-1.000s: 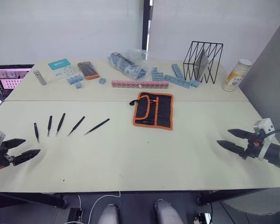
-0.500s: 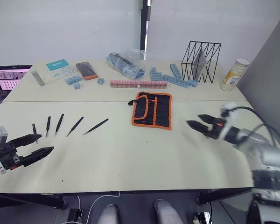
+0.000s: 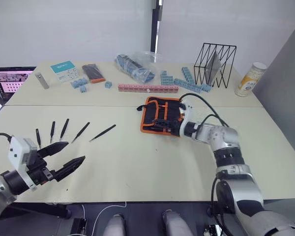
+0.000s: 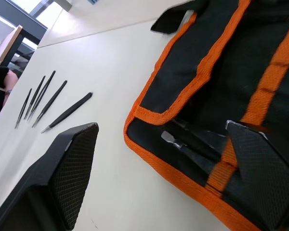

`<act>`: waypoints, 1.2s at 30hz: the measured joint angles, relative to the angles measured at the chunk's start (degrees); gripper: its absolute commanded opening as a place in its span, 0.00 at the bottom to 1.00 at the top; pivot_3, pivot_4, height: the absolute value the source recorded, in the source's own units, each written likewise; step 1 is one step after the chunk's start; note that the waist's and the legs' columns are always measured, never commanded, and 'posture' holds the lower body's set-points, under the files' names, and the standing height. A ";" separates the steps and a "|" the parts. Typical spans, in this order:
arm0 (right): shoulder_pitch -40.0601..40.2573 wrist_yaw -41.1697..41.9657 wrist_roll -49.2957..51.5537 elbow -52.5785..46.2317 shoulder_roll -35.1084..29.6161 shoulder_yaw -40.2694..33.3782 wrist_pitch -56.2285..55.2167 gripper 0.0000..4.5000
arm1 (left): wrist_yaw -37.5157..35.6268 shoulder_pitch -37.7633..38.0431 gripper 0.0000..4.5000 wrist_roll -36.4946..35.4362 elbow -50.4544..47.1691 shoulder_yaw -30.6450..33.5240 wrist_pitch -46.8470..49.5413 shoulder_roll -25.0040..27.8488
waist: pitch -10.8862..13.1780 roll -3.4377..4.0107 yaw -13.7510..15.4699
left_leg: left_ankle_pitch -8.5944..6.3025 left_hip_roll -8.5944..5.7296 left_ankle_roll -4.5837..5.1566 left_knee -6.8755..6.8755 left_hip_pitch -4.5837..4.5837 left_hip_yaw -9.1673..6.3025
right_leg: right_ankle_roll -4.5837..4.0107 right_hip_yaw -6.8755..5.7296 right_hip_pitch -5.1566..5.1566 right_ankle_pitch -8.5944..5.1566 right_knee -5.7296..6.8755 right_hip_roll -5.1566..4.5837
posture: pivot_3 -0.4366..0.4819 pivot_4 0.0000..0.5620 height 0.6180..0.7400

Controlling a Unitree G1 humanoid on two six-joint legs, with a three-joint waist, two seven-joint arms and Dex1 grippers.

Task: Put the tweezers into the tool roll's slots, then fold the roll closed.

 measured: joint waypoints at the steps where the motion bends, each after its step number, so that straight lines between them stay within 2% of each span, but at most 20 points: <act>1: -1.25 -0.19 -0.48 1.91 0.54 0.00 -0.77 1.00 | 0.69 0.45 1.00 -0.13 -1.17 0.01 0.04 -0.39 | 0.00 0.00 -0.04 | 0.00 0.00 0.00 0.01 0.00 0.00 | -0.02 0.00 0.00 0.00 0.00 0.00 | 0.48 0.27 1.00; 8: -6.41 -0.17 -1.61 13.10 4.59 -1.63 -7.10 1.00 | 4.61 3.87 1.00 0.35 -5.04 -1.30 -0.22 -2.93 | 0.00 0.00 -0.26 | 0.00 0.01 0.00 -0.01 0.02 -0.03 | -0.05 -0.05 0.02 -0.01 -0.01 0.01 | 0.48 0.27 1.00; 11: -8.91 -0.89 -2.19 18.87 5.30 -2.87 -10.83 0.82 | 5.81 4.16 1.00 0.44 -5.97 -1.77 -0.33 -3.55 | 0.00 0.00 -0.33 | 0.00 0.00 0.00 0.02 0.02 -0.05 | -0.08 -0.07 0.04 -0.03 -0.02 0.00 | 0.48 0.27 1.00; 15: -9.96 -1.44 -3.87 24.38 5.17 -4.02 -16.39 0.51 | 6.87 5.82 1.00 0.69 -6.86 -1.98 -0.95 -4.73 | 0.00 0.00 -0.52 | 0.00 0.00 0.00 -0.01 0.00 -0.05 | -0.37 -0.07 0.04 -0.20 -0.07 0.00 | 0.48 0.27 1.00; 21: -10.54 0.51 -4.82 26.19 4.91 -4.41 -17.66 0.05 | 6.83 7.81 1.00 1.80 -7.24 -3.31 -2.70 -5.47 | 0.00 0.00 -1.28 | 0.00 0.00 0.00 -0.03 0.02 -0.09 | -0.39 -0.09 0.05 -0.20 -0.05 0.01 | 0.48 0.27 1.00; 22: -10.72 0.73 -4.94 26.38 4.88 -4.40 -17.64 0.01 | 6.88 7.65 1.00 1.83 -7.21 -3.51 -2.80 -5.47 | 0.00 0.00 -1.32 | 0.00 0.00 0.00 -0.02 0.02 -0.09 | -0.39 -0.09 0.05 -0.20 -0.05 0.01 | 0.48 0.27 1.00; 31: -11.64 3.76 -5.83 25.88 4.44 -3.41 -15.40 0.01 | 6.54 3.07 1.00 2.92 -4.30 -7.98 -3.36 -4.39 | 0.00 0.01 -1.40 | 0.00 0.00 0.00 -0.02 -0.02 -0.10 | -0.38 -0.09 0.02 -0.20 -0.04 0.02 | 0.48 0.27 1.00; 36: -11.10 11.00 -8.93 18.99 0.56 4.03 -9.55 0.01 | 4.88 -0.21 1.00 2.94 -2.01 -9.57 -3.35 -1.87 | 0.02 0.04 -1.29 | 0.00 -0.03 0.00 -0.05 -0.04 -0.10 | -0.36 -0.08 -0.01 -0.22 -0.05 0.01 | 0.48 0.27 1.00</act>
